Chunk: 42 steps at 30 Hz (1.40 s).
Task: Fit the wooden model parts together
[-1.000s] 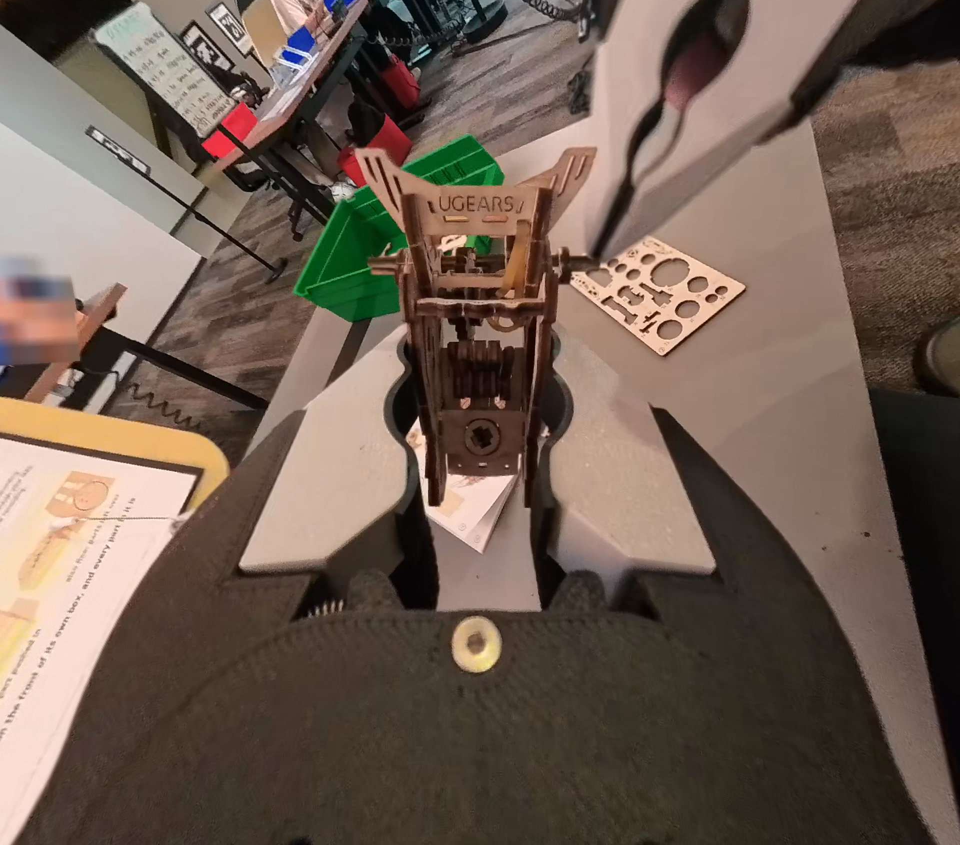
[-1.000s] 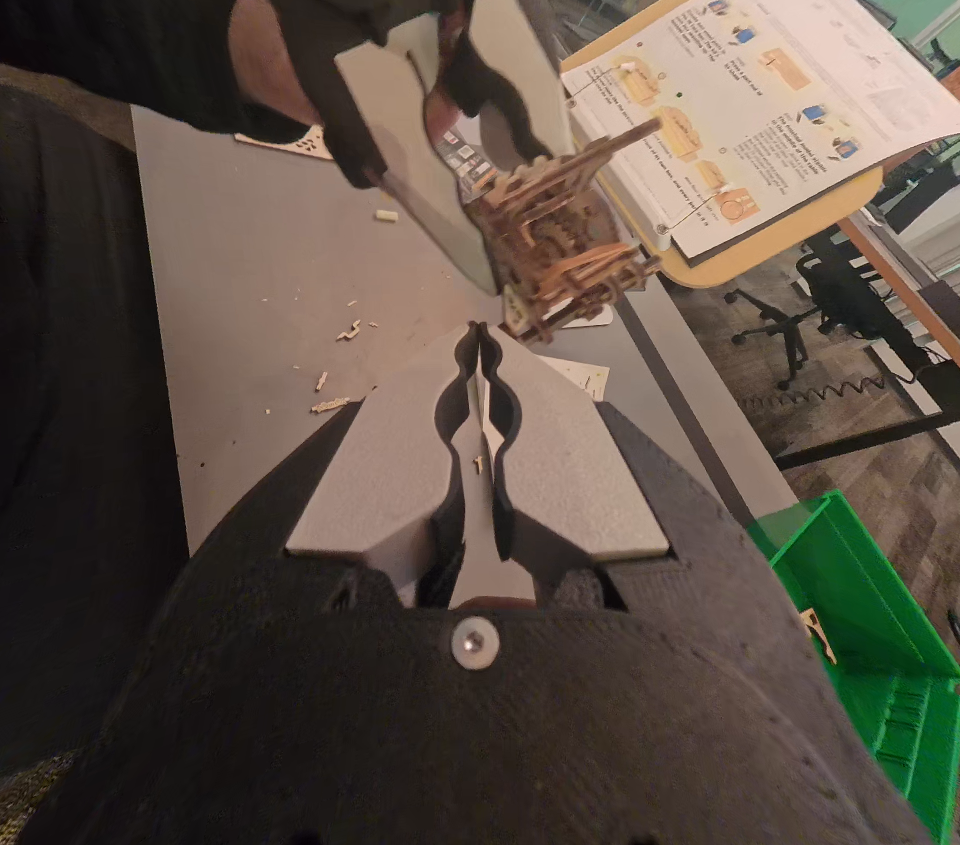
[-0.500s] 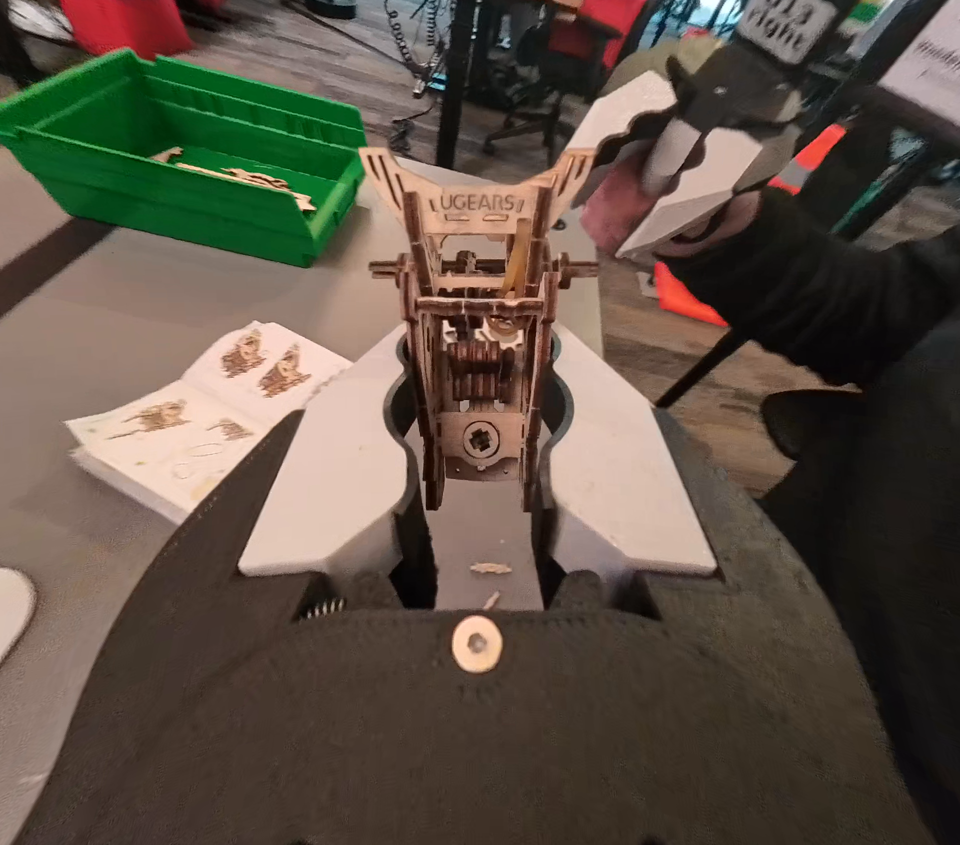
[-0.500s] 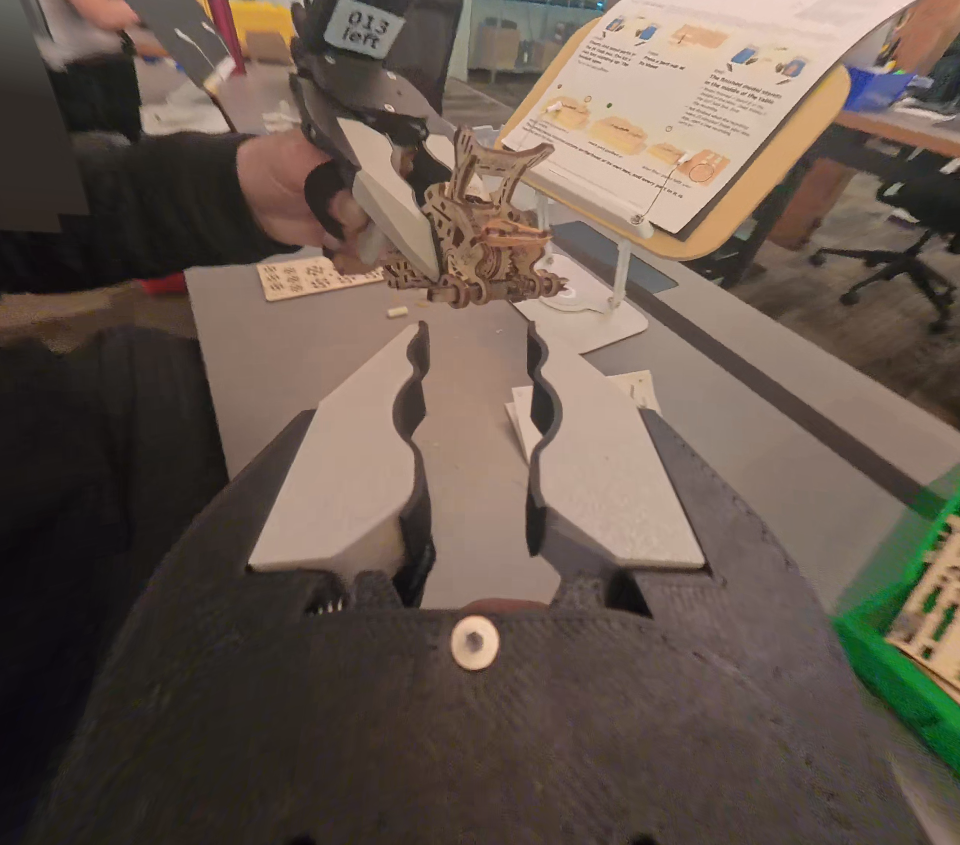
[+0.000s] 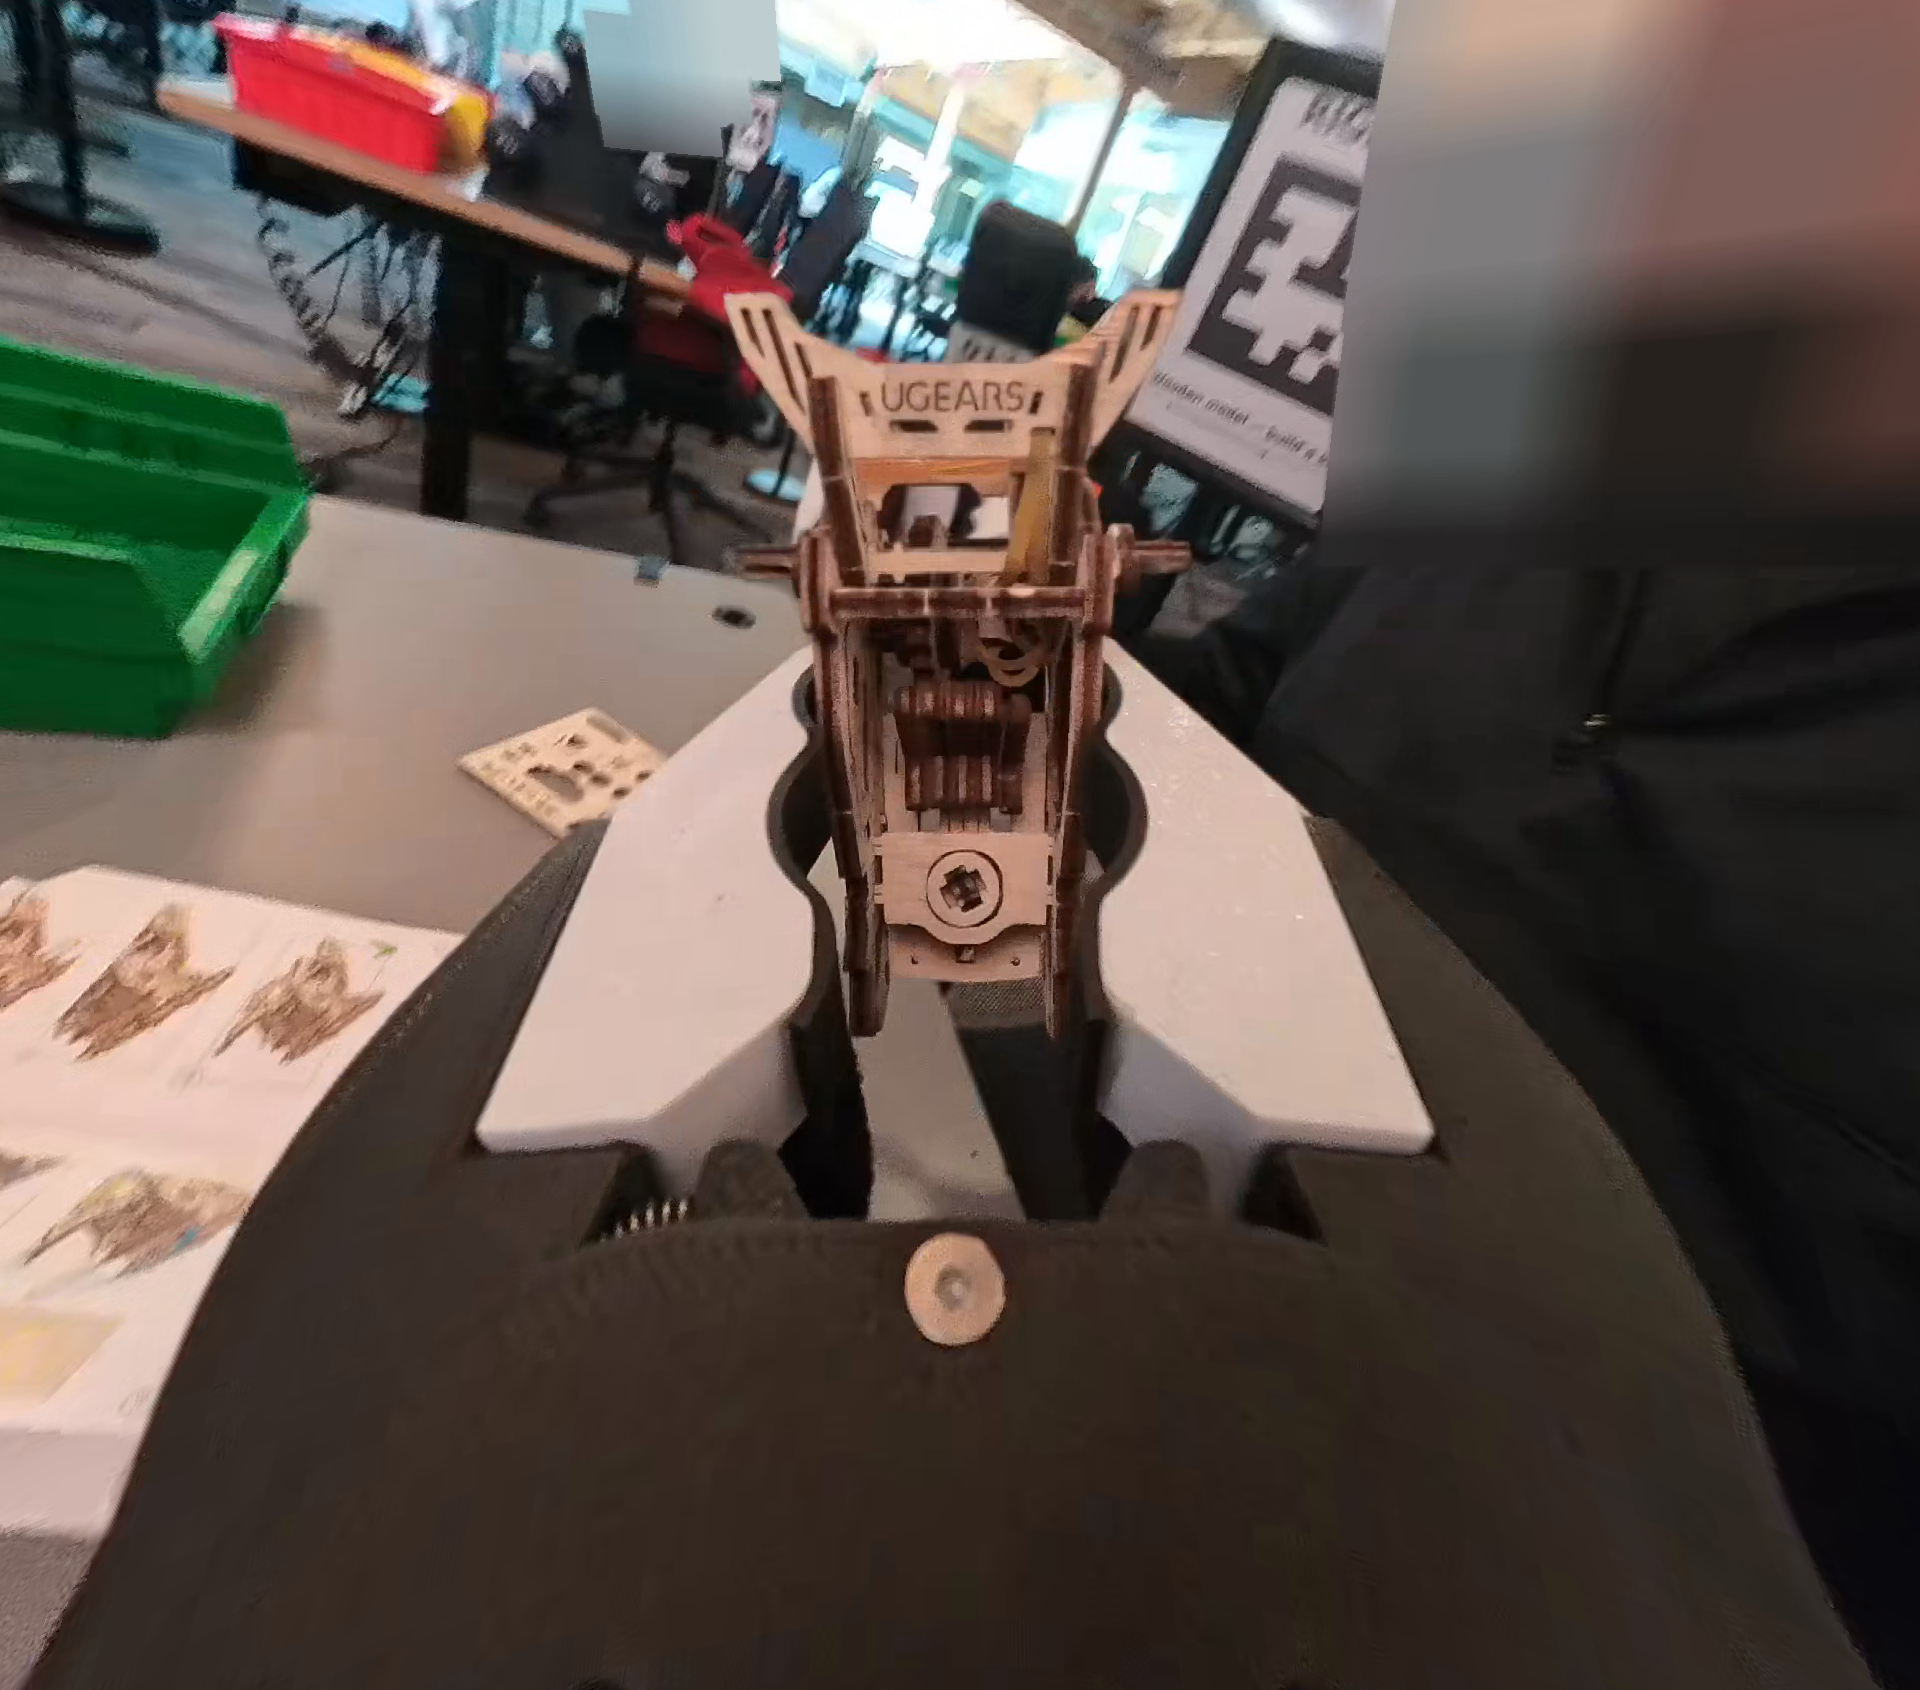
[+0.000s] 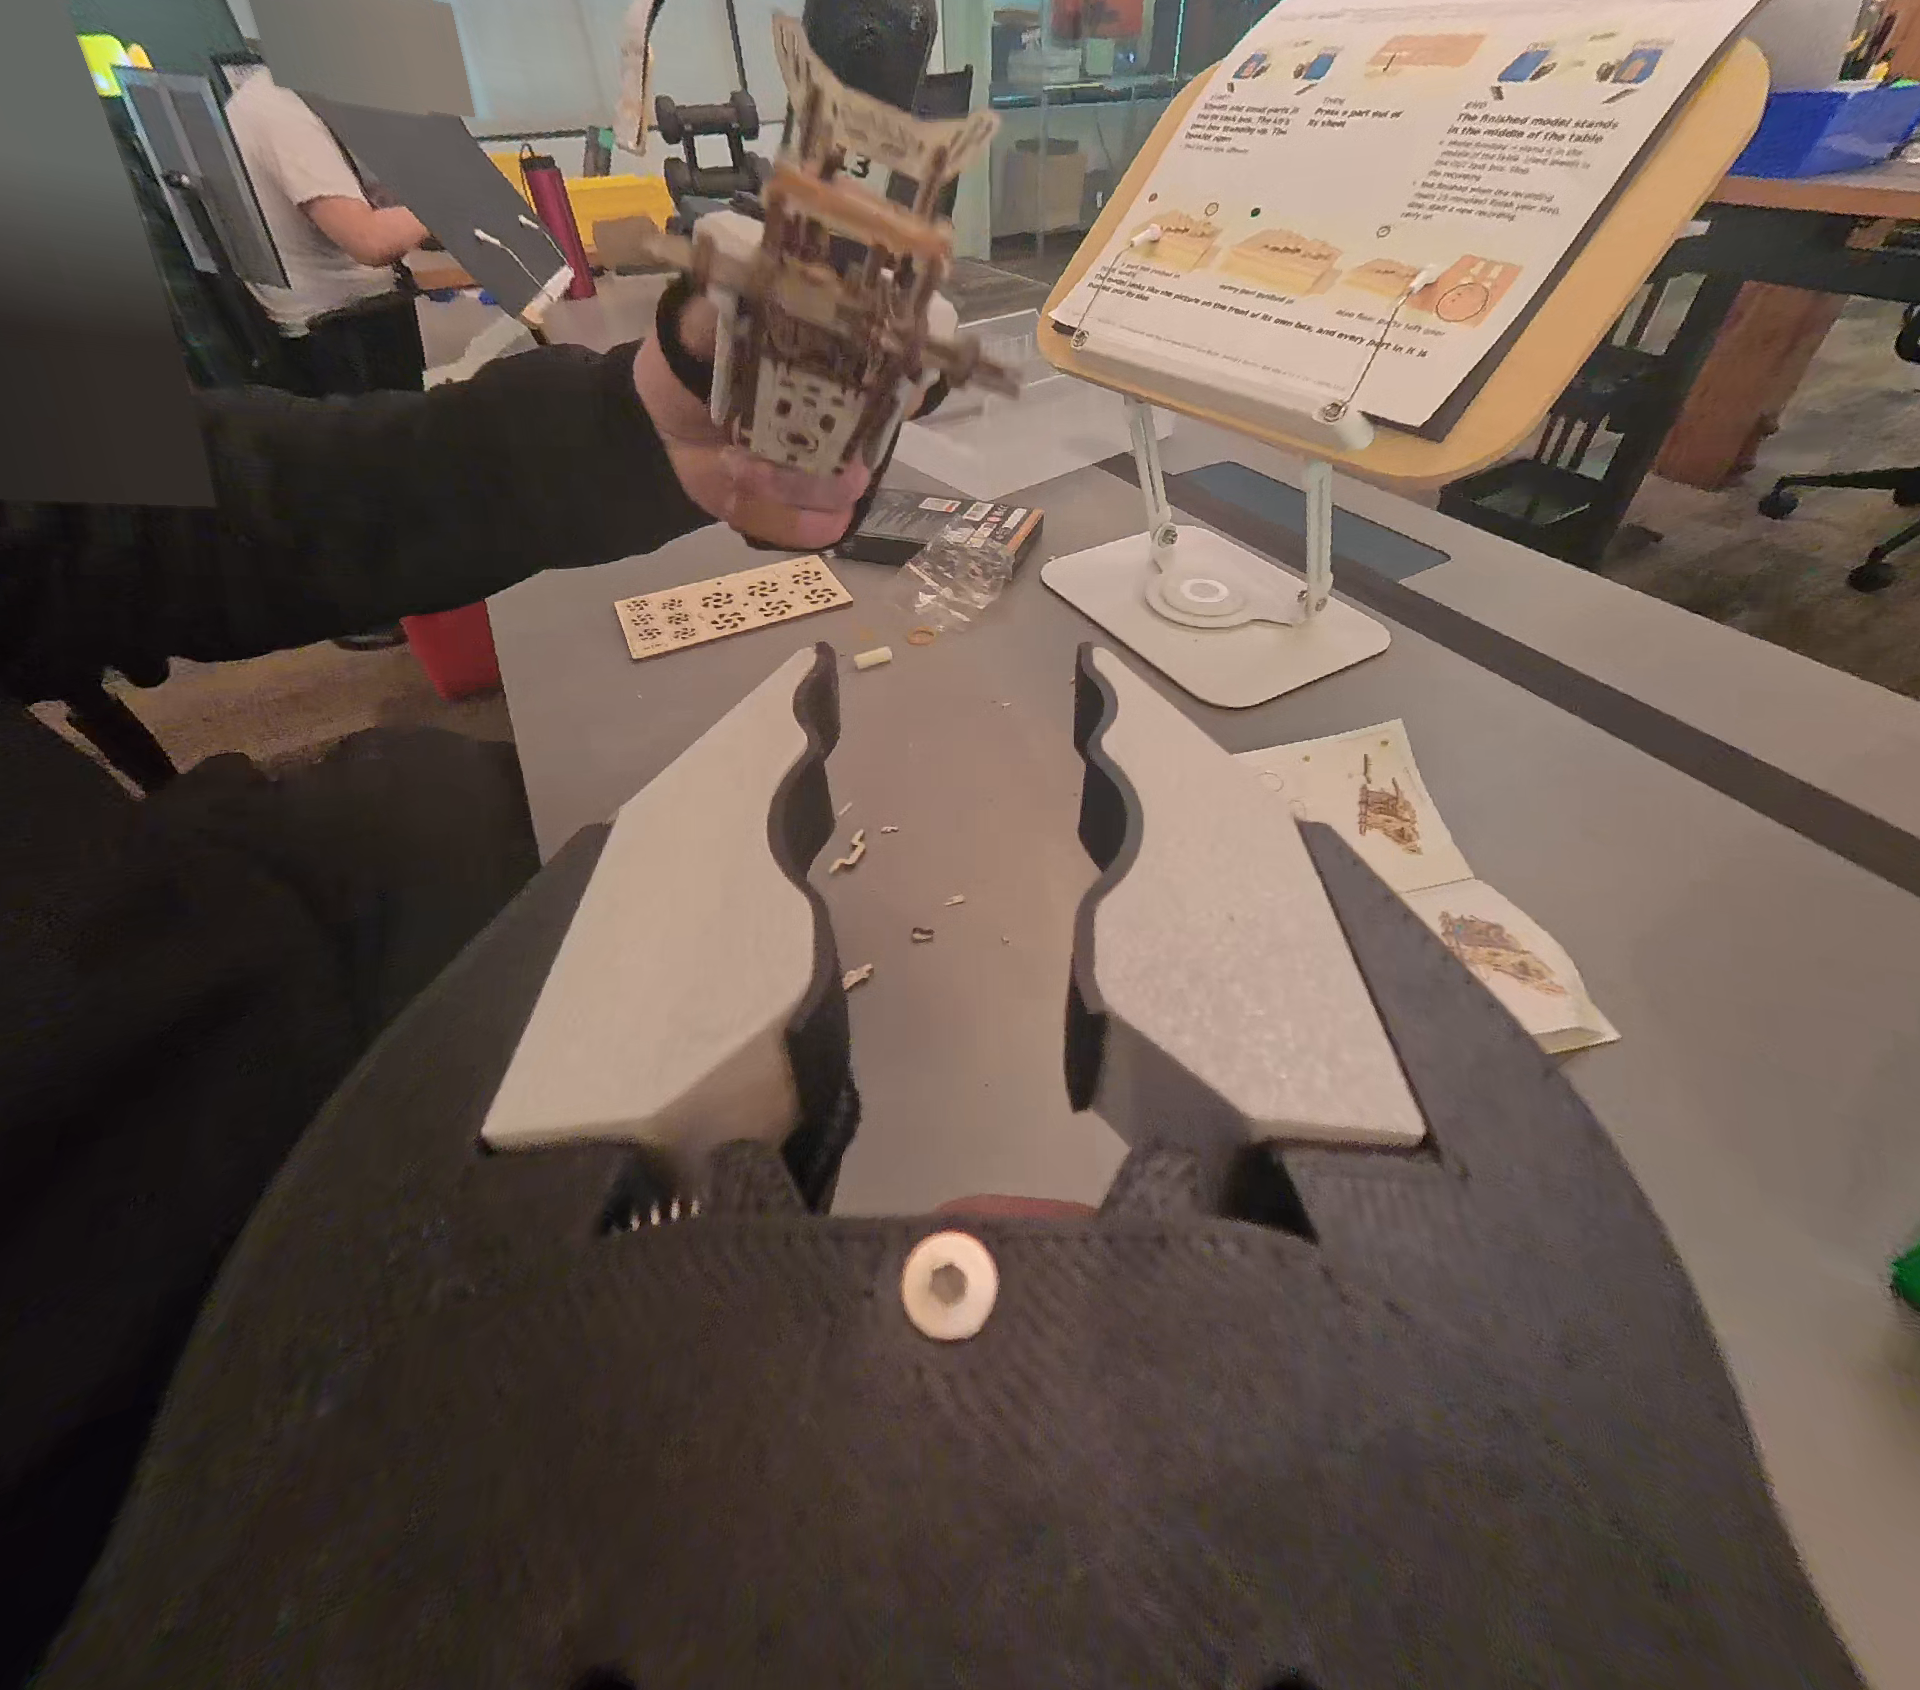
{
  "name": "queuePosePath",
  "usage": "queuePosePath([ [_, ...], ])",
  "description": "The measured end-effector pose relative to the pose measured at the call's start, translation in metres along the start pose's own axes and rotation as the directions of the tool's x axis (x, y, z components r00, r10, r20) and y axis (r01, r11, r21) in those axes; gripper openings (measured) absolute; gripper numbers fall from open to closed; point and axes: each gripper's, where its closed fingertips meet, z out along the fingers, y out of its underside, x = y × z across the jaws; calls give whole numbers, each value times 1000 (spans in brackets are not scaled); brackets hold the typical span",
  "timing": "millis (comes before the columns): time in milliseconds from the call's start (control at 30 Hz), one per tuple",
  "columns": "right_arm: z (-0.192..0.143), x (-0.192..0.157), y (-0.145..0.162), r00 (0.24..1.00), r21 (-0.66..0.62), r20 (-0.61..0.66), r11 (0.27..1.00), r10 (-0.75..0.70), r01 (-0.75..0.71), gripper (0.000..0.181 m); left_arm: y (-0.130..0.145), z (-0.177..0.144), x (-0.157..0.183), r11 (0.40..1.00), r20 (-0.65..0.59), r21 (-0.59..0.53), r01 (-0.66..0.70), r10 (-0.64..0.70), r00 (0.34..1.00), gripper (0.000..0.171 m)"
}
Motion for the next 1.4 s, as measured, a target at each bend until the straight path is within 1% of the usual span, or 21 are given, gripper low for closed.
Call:
queuePosePath([
  [67, -4, -3, 3, 1000, 3, -1, 1000, 3, -3, 44, -6, -8, 6, 999, -51, 48, 14, -12, 999, 43],
  [133, -9, -3, 8, 1000, -4, -14, 1000, 2, -2, 44, -9, -15, 7, 997, -48, 73, 13, -10, 999, 43],
  [200, -15, 0, 16, 999, -26, -35, 1000, 0, -1, 45, -4, -21, 1, 999, 40, 41, -11, 10, 999, 42],
  [267, -23, 6, 31, 997, -68, -74, 998, -15, 10, 45, 9, -29, -6, 998, 171, -40, -49, 56, 984, 42],
  [333, -30, 15, 52, 992, -125, -122, 992, -30, 14, 46, 33, -41, -18, 983, 334, -178, -52, 109, 936, 42],
  [400, -35, 20, 75, 988, -170, -147, 985, -36, 10, 46, 59, -60, -33, 953, 500, -303, -12, 169, 849, 43],
  [433, -36, 22, 87, 987, -191, -160, 982, -28, -3, 46, 73, -70, -38, 935, 558, -354, 24, 190, 807, 43],
  [500, -39, 27, 109, 983, -229, -185, 972, -2, -41, 49, 99, -87, -48, 904, 648, -418, 87, 230, 726, 43],
  [533, -41, 31, 118, 979, -246, -203, 968, -1, -50, 50, 112, -94, -51, 891, 675, -438, 115, 242, 697, 43],
  [633, -43, 40, 140, 968, -289, -251, 955, 0, -75, 54, 146, -109, -59, 862, 726, -469, 190, 253, 640, 43],
  [733, -39, 47, 149, 965, -326, -262, 942, -11, -78, 59, 173, -117, -65, 829, 737, -504, 244, 265, 621, 43],
  [867, -28, 71, 146, 956, -390, -282, 920, -85, -33, 64, 202, -123, -68, 733, 703, -619, 281, 358, 615, 43],
  [933, -20, 91, 137, 949, -373, -304, 927, -87, -35, 52, 214, -124, -70, 684, 681, -665, 300, 391, 619, 43],
  [1033, -1, 118, 130, 953, -380, -294, 924, -70, -49, 47, 225, -119, -72, 648, 653, -699, 302, 405, 641, 43],
  [1100, 15, 136, 131, 956, -398, -287, 915, -60, -63, 49, 229, -118, -73, 645, 645, -704, 296, 407, 647, 44],
  [1133, 24, 145, 134, 957, -414, -285, 907, -49, -76, 52, 230, -115, -72, 658, 643, -696, 288, 392, 658, 48],
  [1200, 40, 160, 141, 961, -453, -274, 886, -30, -102, 52, 228, -112, -70, 684, 643, -677, 271, 369, 671, 63],
  [1233, 48, 167, 147, 961, -479, -273, 871, -29, -110, 53, 227, -111, -68, 687, 633, -678, 262, 365, 683, 70],
  [1267, 55, 176, 154, 961, -507, -275, 854, -32, -116, 53, 225, -111, -65, 684, 620, -685, 251, 367, 693, 74],
  [1333, 65, 194, 171, 955, -563, -294, 815, -41, -139, 51, 217, -113, -61, 665, 597, -709, 233, 391, 701, 87],
  [1400, 75, 207, 184, 954, -595, -297, 789, -38, -154, 52, 198, -111, -57, 686, 580, -697, 208, 369, 727, 88],
])
